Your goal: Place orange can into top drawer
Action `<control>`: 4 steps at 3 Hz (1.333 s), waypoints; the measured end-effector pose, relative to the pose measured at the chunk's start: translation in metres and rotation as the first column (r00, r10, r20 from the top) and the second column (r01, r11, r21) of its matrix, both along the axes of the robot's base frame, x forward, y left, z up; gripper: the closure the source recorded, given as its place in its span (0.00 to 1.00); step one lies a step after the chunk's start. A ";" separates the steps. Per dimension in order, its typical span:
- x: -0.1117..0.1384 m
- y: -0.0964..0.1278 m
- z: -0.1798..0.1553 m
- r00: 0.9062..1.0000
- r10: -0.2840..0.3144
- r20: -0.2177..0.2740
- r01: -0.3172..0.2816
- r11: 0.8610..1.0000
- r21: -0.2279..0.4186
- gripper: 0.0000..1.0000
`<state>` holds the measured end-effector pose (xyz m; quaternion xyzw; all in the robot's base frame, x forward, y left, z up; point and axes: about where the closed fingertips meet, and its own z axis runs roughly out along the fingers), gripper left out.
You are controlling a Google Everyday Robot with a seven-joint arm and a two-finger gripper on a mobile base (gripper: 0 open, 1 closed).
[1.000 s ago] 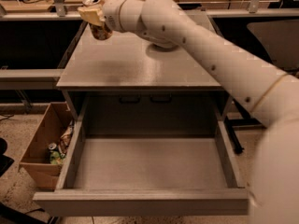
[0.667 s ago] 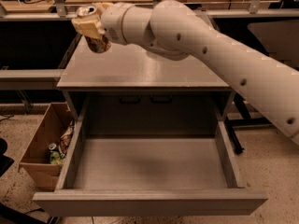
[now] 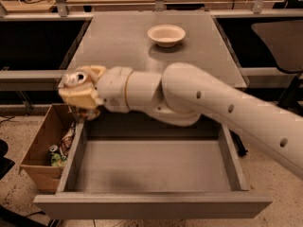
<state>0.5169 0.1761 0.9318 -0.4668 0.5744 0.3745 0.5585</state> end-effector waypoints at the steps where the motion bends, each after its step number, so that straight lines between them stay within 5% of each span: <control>1: -0.067 -0.002 -0.044 0.996 0.075 -0.055 -0.072 0.995 0.063 1.00; 3: -0.074 -0.092 -0.074 0.998 -0.039 -0.049 0.045 0.990 0.133 1.00; 4: -0.074 -0.092 -0.074 0.998 -0.039 -0.049 0.045 0.990 0.133 1.00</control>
Offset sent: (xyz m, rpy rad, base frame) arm -0.0471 -0.2560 -0.1369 0.1909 0.0579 -0.2869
